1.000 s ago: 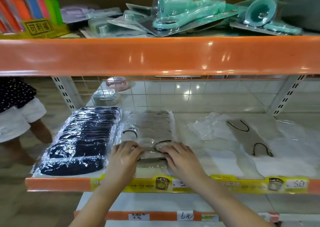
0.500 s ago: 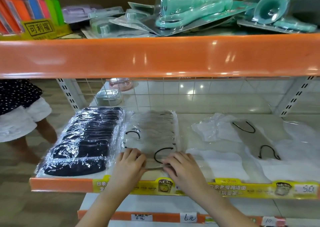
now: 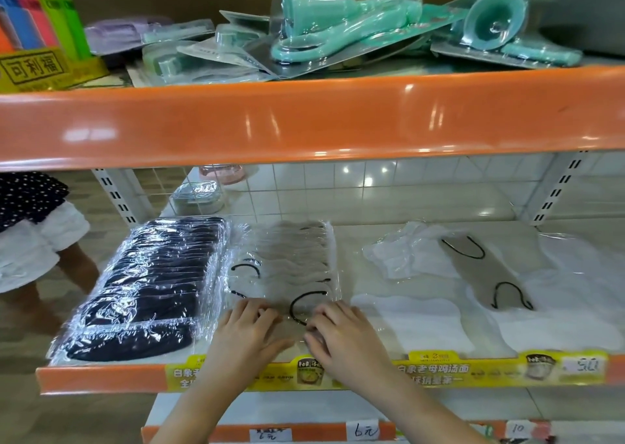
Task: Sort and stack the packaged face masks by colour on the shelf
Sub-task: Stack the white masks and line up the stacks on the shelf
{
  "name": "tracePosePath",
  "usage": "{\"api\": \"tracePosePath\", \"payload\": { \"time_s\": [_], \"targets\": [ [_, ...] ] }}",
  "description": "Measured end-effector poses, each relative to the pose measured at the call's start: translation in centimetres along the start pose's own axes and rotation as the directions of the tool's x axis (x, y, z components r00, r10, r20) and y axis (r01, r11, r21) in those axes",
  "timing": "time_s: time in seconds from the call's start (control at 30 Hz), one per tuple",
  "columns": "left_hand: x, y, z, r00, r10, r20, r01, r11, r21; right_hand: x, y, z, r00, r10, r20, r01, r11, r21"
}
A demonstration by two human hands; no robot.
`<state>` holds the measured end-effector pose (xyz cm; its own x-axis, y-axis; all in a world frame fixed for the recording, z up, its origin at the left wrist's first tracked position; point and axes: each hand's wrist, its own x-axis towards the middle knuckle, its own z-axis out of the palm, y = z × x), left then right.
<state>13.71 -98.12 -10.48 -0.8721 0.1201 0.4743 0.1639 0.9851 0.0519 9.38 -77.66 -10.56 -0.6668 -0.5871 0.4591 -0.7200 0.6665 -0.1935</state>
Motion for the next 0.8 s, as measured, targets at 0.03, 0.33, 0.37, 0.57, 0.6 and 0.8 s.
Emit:
{"api": "tracePosePath", "payload": {
  "time_s": [0.03,0.33,0.37,0.57,0.6,0.8],
  "targets": [
    [0.0,0.4,0.0,1.000,0.009,-0.008,-0.009,1.000,-0.012,0.0,0.0,-0.1,1.000,0.003,0.001,-0.003,1.000,0.001],
    [3.3,5.8,-0.1,0.993,-0.069,-0.095,0.052,0.983,-0.173,0.1,0.6,-1.4,0.989,0.108,-0.100,-0.103,0.993,0.056],
    [3.7,6.6,-0.1,0.993,-0.082,-0.085,0.063,0.978,-0.201,0.0,0.9,-2.0,0.986,0.123,-0.109,-0.118,0.992,0.050],
    [6.9,11.6,0.6,0.996,-0.053,-0.068,0.027,0.942,-0.333,-2.1,5.8,-5.5,0.961,0.235,-0.147,-0.243,0.970,-0.034],
    [7.4,12.6,1.0,0.997,-0.035,-0.067,0.009,0.934,-0.356,-2.8,7.2,-6.2,0.954,0.257,-0.156,-0.267,0.962,-0.049],
    [9.8,18.5,3.4,0.997,0.054,-0.062,-0.076,0.897,-0.435,-6.9,14.8,-9.1,0.899,0.386,-0.207,-0.417,0.899,-0.132]
  ]
}}
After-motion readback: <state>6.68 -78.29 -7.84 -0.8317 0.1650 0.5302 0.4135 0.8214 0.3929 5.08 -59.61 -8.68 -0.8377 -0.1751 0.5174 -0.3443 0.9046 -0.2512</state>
